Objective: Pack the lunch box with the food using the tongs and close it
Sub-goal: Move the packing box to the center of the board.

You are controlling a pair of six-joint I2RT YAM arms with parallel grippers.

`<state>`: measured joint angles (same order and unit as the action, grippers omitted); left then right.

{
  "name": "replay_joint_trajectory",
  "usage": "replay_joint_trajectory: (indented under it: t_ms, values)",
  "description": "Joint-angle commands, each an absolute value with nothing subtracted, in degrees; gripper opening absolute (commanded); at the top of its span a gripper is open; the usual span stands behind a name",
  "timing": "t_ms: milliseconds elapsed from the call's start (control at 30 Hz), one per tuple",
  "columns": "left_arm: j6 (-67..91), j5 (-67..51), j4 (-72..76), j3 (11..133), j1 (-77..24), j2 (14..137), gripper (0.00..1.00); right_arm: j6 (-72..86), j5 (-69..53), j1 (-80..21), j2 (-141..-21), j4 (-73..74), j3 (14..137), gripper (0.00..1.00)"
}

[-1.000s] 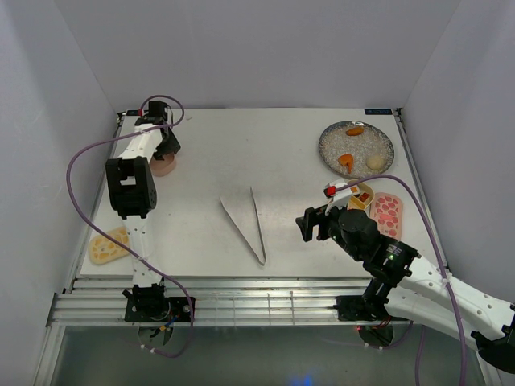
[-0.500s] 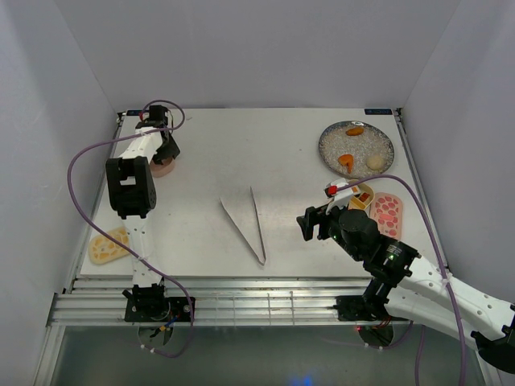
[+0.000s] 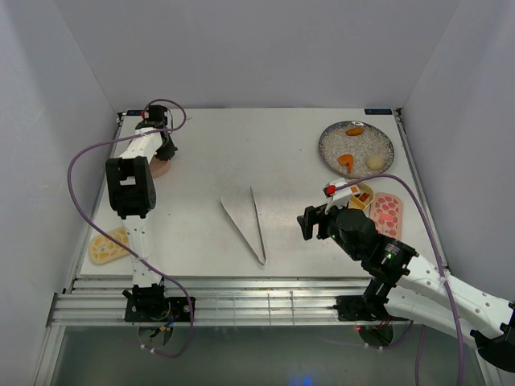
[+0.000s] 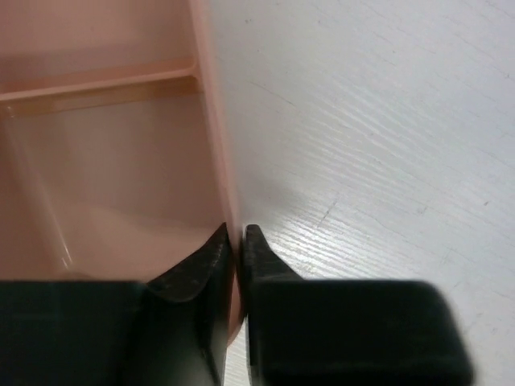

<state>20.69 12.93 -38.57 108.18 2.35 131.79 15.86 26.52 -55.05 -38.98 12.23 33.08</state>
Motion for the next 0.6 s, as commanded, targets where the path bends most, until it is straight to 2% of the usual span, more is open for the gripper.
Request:
replay_joint_trajectory:
  t_ms: [0,133,233,567]
  values:
    - [18.02,12.39,-37.62,108.28,2.81,128.06,0.17,15.03,28.21,-55.28,-38.58,10.28,32.96,0.82]
    - [16.18,10.20,-37.09,107.84,2.55,127.44,0.05,15.03,28.12,-55.28,-38.94,10.37,33.05,0.82]
    - [14.51,9.67,-36.30,107.32,1.50,126.74,0.00,15.03,28.21,-55.28,-38.94,10.28,33.05,0.82]
    - [0.63,0.27,-23.30,96.16,-8.43,118.31,0.00,15.03,28.04,-55.37,-39.90,10.11,33.13,0.82]
